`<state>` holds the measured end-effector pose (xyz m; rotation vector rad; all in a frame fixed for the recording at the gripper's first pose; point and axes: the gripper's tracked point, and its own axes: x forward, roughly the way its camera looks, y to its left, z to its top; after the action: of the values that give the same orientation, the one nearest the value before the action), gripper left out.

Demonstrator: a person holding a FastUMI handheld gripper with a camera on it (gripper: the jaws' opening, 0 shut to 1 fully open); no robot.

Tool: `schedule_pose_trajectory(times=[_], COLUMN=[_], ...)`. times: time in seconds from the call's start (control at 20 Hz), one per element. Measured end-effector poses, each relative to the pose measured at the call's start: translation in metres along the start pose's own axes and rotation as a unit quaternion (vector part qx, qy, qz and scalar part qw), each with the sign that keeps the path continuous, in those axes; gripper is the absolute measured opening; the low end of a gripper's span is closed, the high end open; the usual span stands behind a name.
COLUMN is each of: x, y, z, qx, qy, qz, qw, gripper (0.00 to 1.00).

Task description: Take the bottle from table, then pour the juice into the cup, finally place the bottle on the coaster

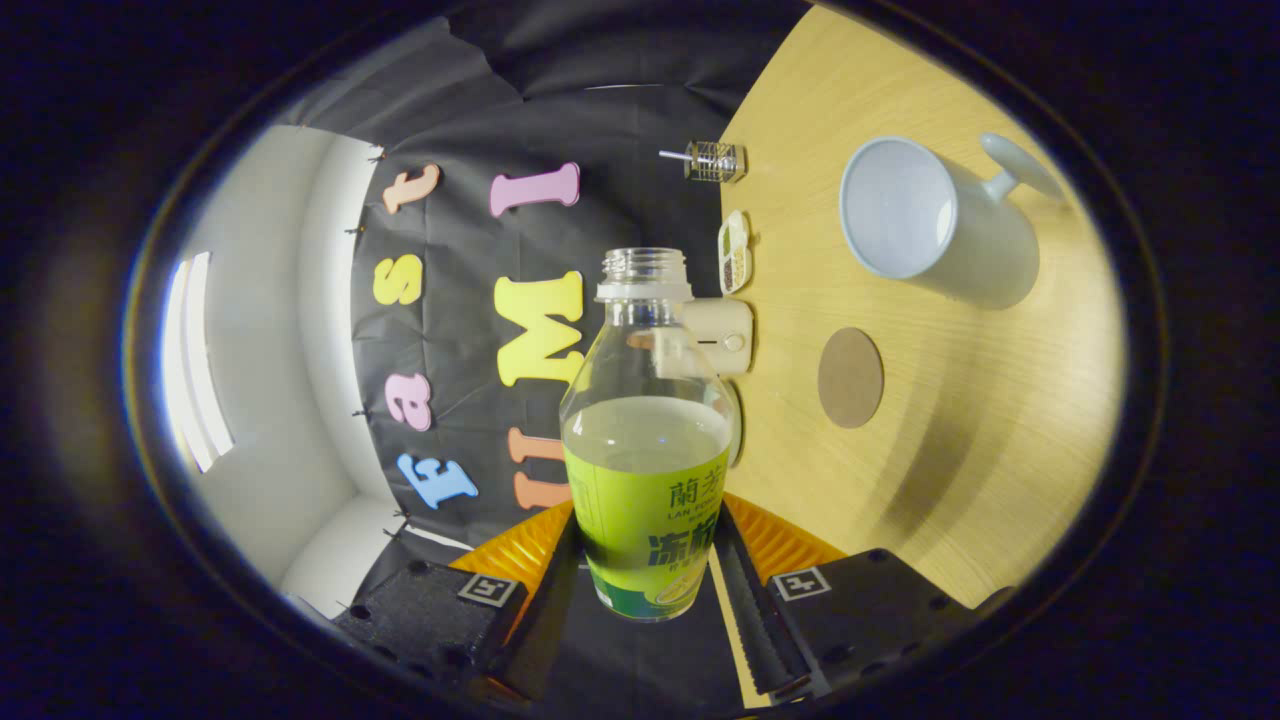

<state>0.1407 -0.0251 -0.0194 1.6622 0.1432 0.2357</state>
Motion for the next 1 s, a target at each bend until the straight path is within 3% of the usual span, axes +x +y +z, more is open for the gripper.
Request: schedule_pose_trajectory(times=[0.45,1.0], x=[-0.001,0.004], y=[0.007,0.017], z=[0.015,0.015], qx=[0.072,0.114], qy=[-0.023,-0.023], qz=[0.027,0.040], qw=[0.997,0.992], gripper=[0.77,0.77])
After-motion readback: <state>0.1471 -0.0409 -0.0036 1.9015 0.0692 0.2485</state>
